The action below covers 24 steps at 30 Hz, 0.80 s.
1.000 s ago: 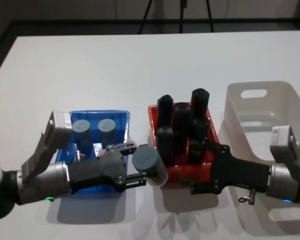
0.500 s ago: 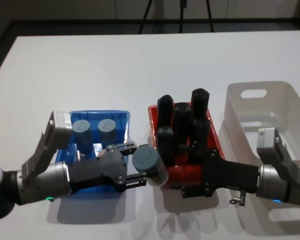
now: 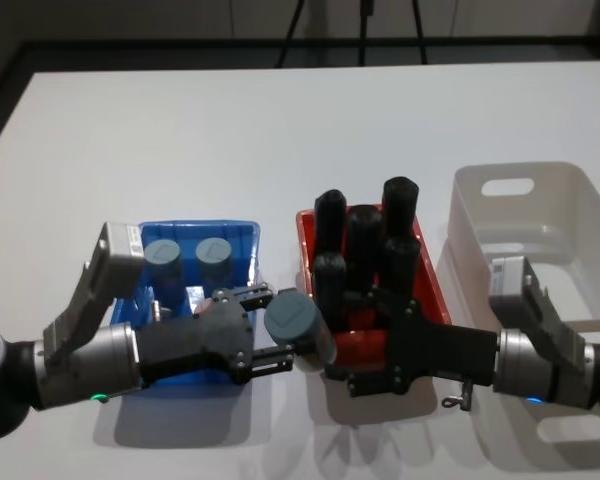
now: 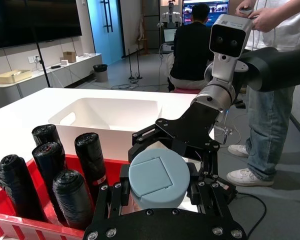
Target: Pick the cotton swabs from the blue box and place them into the white box.
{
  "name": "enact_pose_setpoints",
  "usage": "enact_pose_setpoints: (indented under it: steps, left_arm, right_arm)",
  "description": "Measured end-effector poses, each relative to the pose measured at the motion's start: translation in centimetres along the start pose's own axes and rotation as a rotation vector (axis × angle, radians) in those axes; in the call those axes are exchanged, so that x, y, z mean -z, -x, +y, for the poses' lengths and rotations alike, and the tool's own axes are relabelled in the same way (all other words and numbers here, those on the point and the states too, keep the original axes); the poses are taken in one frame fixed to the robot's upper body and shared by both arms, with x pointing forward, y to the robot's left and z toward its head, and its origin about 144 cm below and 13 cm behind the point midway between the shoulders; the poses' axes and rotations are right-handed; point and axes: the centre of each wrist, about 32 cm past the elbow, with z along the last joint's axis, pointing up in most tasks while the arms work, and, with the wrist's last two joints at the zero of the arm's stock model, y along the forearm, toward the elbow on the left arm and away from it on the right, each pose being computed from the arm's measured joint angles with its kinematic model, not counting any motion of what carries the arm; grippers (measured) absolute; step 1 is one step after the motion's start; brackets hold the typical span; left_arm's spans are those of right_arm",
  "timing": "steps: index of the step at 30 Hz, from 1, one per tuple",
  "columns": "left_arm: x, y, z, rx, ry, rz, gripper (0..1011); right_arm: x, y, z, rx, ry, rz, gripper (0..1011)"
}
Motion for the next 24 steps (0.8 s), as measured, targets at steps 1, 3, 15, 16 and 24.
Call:
enact_pose_setpoints:
  steps: [1, 3, 15, 16, 24]
  left_arm:
    - [0.0, 0.0, 0.0, 0.000, 0.000, 0.000, 649]
    - [0.0, 0.0, 0.0, 0.000, 0.000, 0.000, 649]
    - [0.0, 0.0, 0.0, 0.000, 0.000, 0.000, 649]
    - [0.0, 0.0, 0.0, 0.000, 0.000, 0.000, 649]
    - [0.0, 0.0, 0.0, 0.000, 0.000, 0.000, 649]
  right_arm:
    - [0.0, 0.0, 0.1, -0.001, -0.001, -0.001, 1001]
    - [0.0, -0.1, 0.4, -0.005, -0.002, -0.002, 1001]
    - [0.3, -0.3, 1.6, -0.032, -0.002, -0.005, 1001]
    - [0.3, -0.3, 1.7, -0.034, -0.002, -0.005, 1001]
    - [0.5, -0.3, 2.4, -0.045, 0.001, -0.002, 1001]
